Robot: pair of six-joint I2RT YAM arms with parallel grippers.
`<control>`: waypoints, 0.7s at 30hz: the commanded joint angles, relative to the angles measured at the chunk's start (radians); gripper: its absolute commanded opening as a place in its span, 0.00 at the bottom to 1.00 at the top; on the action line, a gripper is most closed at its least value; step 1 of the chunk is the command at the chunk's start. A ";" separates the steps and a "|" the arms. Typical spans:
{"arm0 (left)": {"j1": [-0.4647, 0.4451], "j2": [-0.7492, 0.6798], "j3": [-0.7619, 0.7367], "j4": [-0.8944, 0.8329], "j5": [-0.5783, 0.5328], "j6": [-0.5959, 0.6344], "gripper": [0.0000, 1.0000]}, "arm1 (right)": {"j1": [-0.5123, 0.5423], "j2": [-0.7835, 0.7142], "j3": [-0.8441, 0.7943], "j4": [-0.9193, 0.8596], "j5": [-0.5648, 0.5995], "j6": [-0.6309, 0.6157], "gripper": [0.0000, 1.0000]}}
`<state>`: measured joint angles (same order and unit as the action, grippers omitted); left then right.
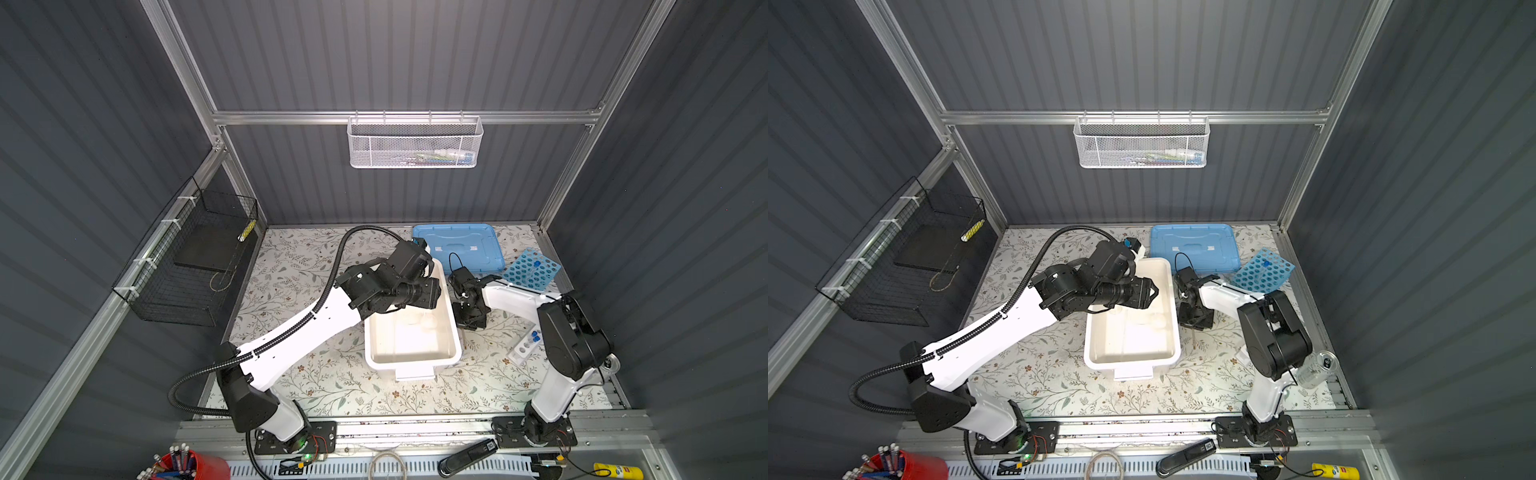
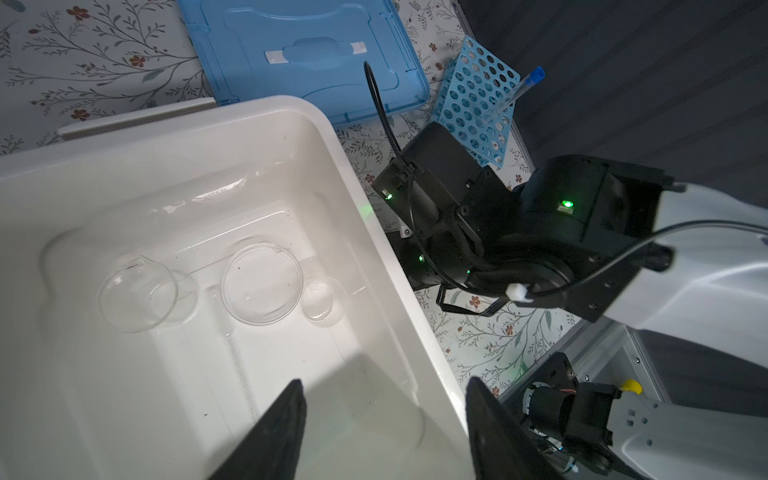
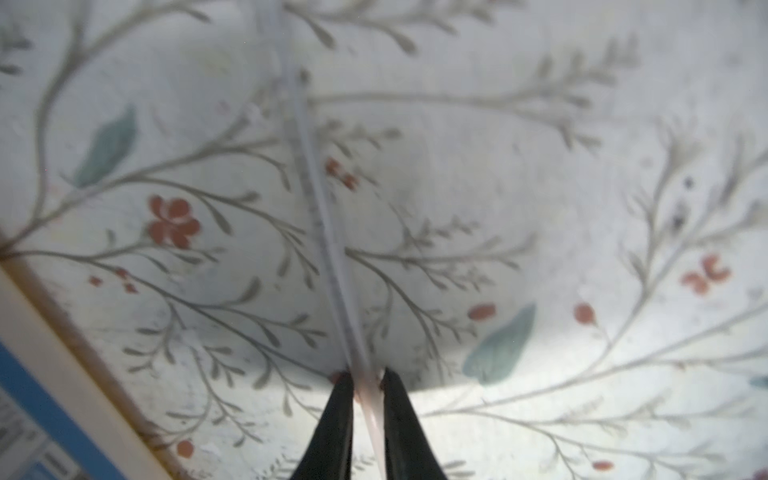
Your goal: Organize the chemistry lab equipment
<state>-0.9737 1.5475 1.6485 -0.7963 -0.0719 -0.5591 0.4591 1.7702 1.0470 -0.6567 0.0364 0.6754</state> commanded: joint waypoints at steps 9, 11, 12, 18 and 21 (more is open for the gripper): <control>-0.002 -0.049 -0.090 0.067 0.097 0.062 0.63 | 0.064 0.002 -0.164 -0.113 -0.003 0.155 0.26; -0.002 -0.073 -0.114 0.079 0.097 0.066 0.63 | 0.090 0.014 -0.148 -0.122 0.026 0.169 0.28; -0.003 -0.081 -0.122 0.081 0.096 0.067 0.63 | 0.104 0.019 -0.137 -0.128 0.039 0.172 0.29; -0.002 -0.108 -0.154 0.082 0.100 0.078 0.63 | 0.131 0.076 -0.154 -0.078 0.035 0.200 0.30; 0.000 -0.122 -0.159 0.075 0.089 0.086 0.64 | 0.131 0.099 -0.169 -0.051 0.030 0.203 0.30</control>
<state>-0.9737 1.4506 1.5021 -0.7181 0.0090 -0.5030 0.5732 1.7325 0.9806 -0.6956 0.1093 0.8570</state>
